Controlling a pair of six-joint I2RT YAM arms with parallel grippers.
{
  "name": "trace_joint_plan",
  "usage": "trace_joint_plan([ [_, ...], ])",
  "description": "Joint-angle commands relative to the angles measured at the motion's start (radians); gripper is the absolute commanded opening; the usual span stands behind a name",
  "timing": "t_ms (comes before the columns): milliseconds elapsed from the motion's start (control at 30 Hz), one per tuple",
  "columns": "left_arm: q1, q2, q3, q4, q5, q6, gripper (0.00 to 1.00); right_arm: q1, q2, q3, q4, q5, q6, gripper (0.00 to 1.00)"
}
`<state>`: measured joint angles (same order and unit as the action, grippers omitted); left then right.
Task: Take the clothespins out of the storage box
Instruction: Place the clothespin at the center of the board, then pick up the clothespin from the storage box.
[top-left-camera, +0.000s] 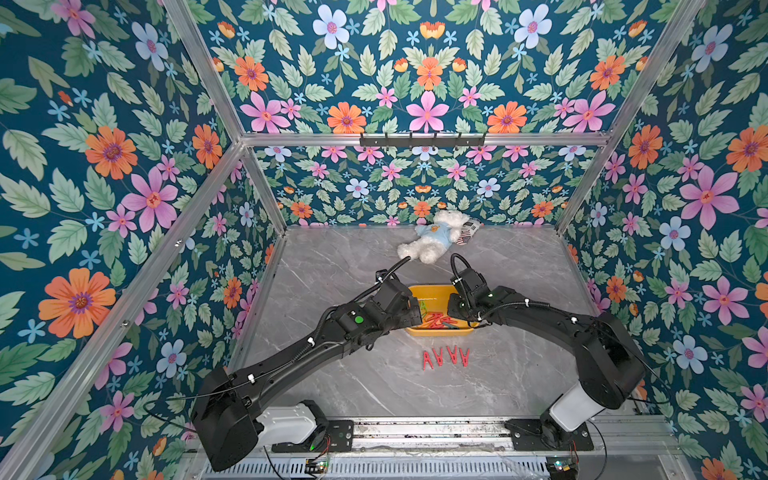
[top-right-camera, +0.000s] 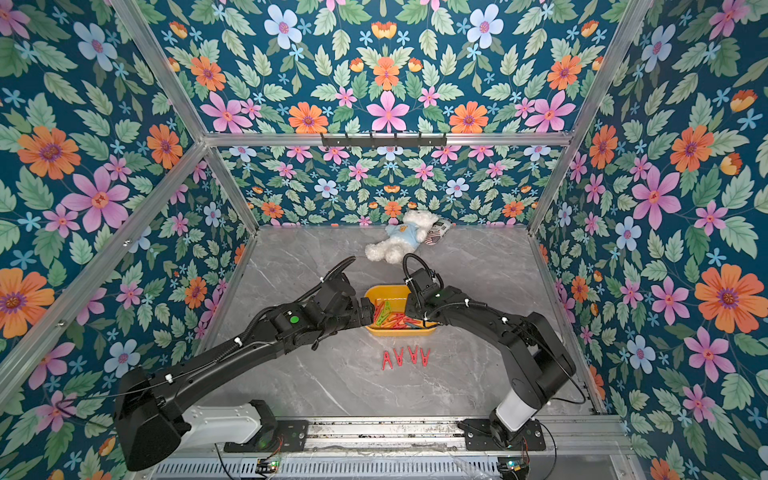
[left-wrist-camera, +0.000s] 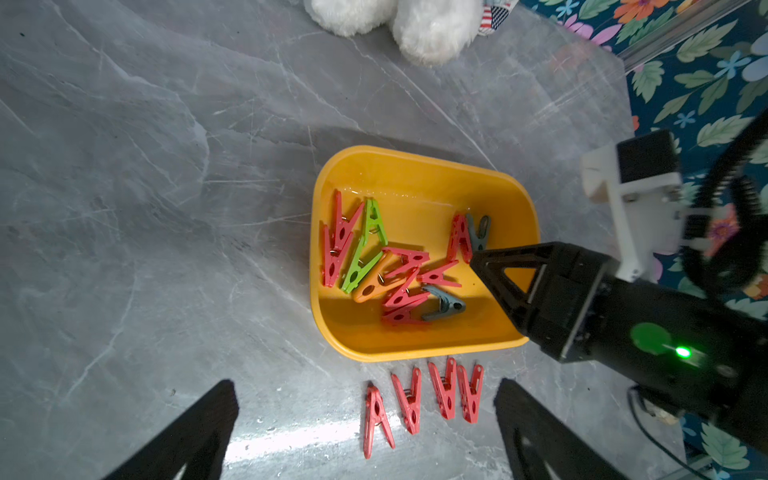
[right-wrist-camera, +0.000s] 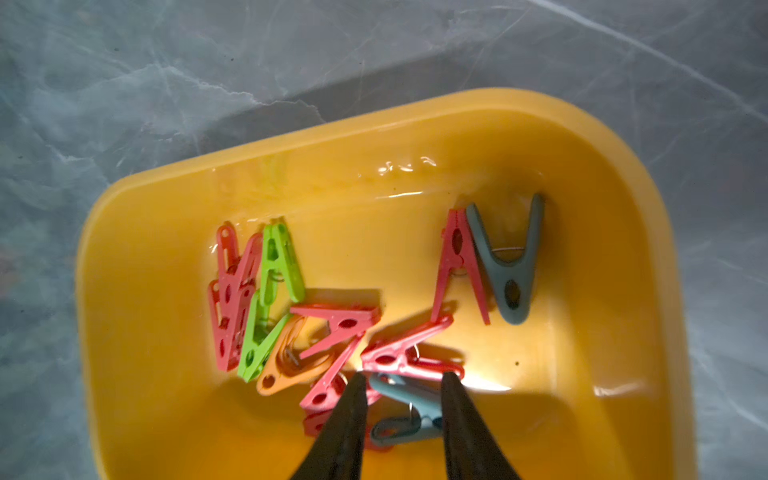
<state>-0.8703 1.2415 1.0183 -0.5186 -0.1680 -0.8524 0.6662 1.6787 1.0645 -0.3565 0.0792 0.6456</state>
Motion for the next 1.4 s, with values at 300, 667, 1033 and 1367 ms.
trace_joint_plan([
  [300, 0.088, -0.008, -0.003, 0.024, 0.017, 0.092, 1.0, -0.019, 0.149, 0.087, -0.044, 0.015, 0.037, 0.32],
  [667, 0.137, 0.006, 0.0, 0.032, 0.065, 0.126, 1.0, -0.029, 0.212, 0.109, -0.056, 0.014, 0.046, 0.3],
  [1033, 0.146, 0.015, 0.0, 0.038, 0.102, 0.127, 1.0, -0.044, 0.255, 0.138, -0.067, 0.015, 0.035, 0.16],
  [1367, 0.147, -0.003, -0.016, 0.041, 0.116, 0.131, 1.0, -0.035, 0.181, 0.134, -0.092, 0.011, 0.069, 0.03],
])
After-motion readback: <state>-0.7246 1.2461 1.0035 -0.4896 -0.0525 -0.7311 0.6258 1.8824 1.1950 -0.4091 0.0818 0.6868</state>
